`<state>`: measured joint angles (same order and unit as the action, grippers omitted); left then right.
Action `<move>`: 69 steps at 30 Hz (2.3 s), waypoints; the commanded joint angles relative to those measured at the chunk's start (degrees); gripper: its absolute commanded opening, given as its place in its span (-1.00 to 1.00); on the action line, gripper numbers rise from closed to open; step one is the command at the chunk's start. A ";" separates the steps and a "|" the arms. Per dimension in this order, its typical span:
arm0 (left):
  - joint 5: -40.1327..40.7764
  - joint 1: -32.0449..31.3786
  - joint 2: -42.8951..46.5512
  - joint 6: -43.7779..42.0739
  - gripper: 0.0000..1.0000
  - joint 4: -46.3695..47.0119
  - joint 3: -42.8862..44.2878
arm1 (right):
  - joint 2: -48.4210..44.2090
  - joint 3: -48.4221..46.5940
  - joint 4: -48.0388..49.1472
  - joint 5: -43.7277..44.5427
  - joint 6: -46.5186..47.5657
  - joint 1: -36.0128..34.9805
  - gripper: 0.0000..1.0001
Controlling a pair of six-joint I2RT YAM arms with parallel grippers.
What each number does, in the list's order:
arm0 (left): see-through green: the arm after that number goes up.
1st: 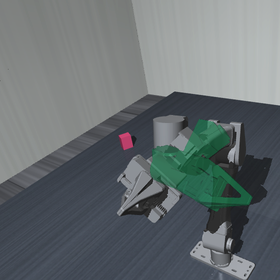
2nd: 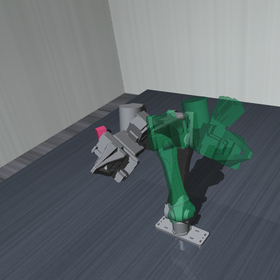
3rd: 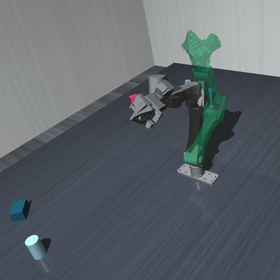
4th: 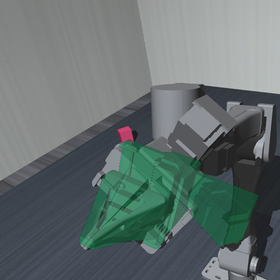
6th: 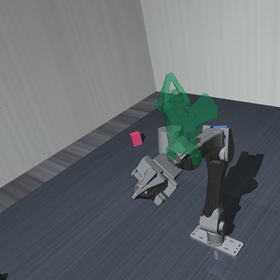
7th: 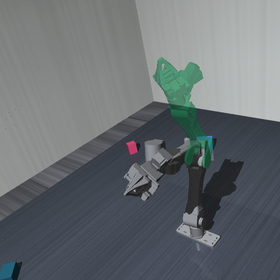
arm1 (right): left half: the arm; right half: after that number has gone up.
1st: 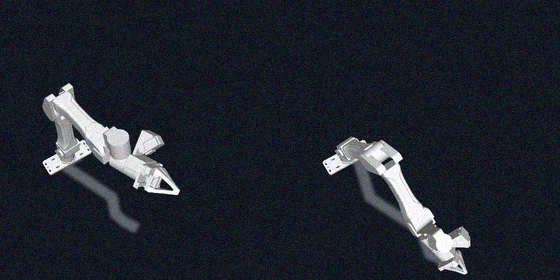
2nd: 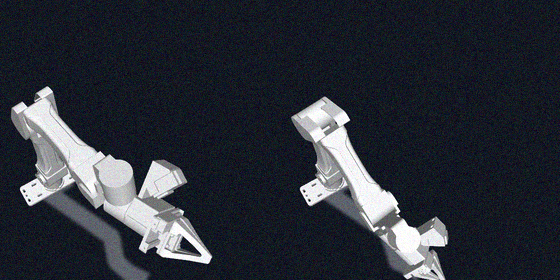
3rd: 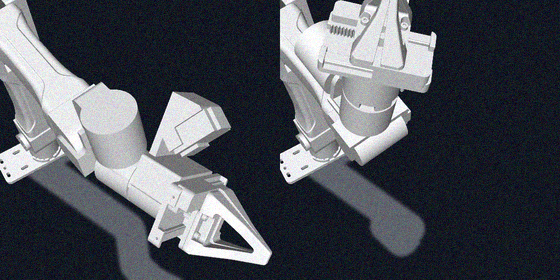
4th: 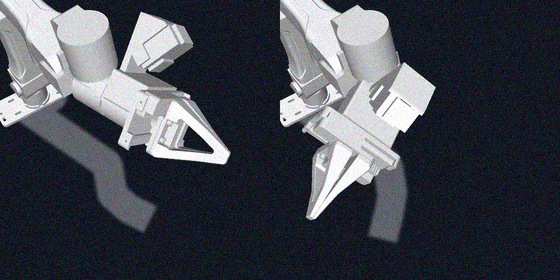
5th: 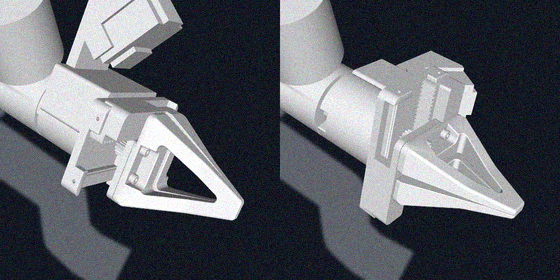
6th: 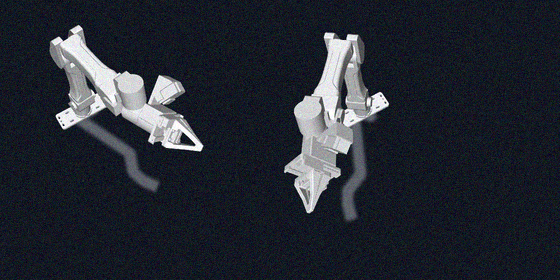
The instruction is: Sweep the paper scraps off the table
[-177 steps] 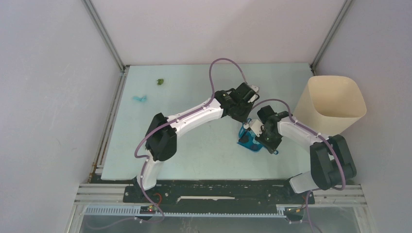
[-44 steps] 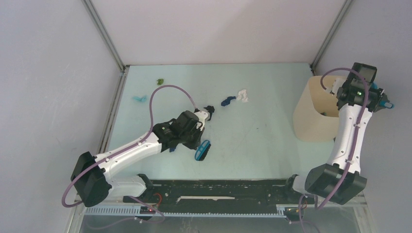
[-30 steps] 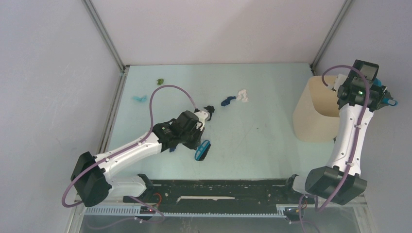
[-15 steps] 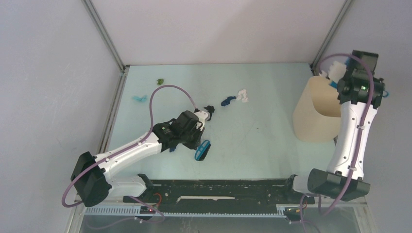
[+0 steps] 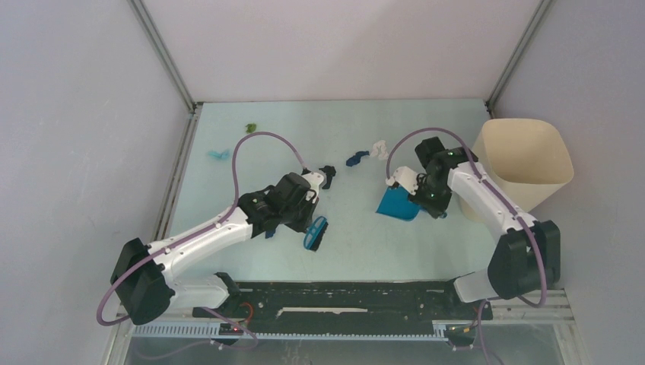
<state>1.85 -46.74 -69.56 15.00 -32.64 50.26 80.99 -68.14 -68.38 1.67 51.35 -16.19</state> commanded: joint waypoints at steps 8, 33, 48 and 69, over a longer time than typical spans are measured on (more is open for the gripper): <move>1.68 0.47 -1.19 0.13 -1.00 1.09 0.38 | 0.63 13.62 22.02 -17.48 -4.10 0.31 -0.31; 0.43 0.45 -3.58 0.20 -1.00 0.92 1.14 | -5.40 34.48 41.45 -27.98 5.07 11.77 0.28; 1.34 1.30 -1.64 0.20 -1.00 -0.49 3.34 | -10.31 34.95 38.72 -23.57 1.65 10.69 -0.72; 27.72 10.44 -35.27 -15.53 -1.00 -18.32 54.77 | -25.80 20.33 10.76 -3.99 -21.62 -1.60 -0.74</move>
<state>23.53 -36.38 -97.58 6.79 -48.97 96.49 55.07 -46.61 -52.99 -10.17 35.68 -15.51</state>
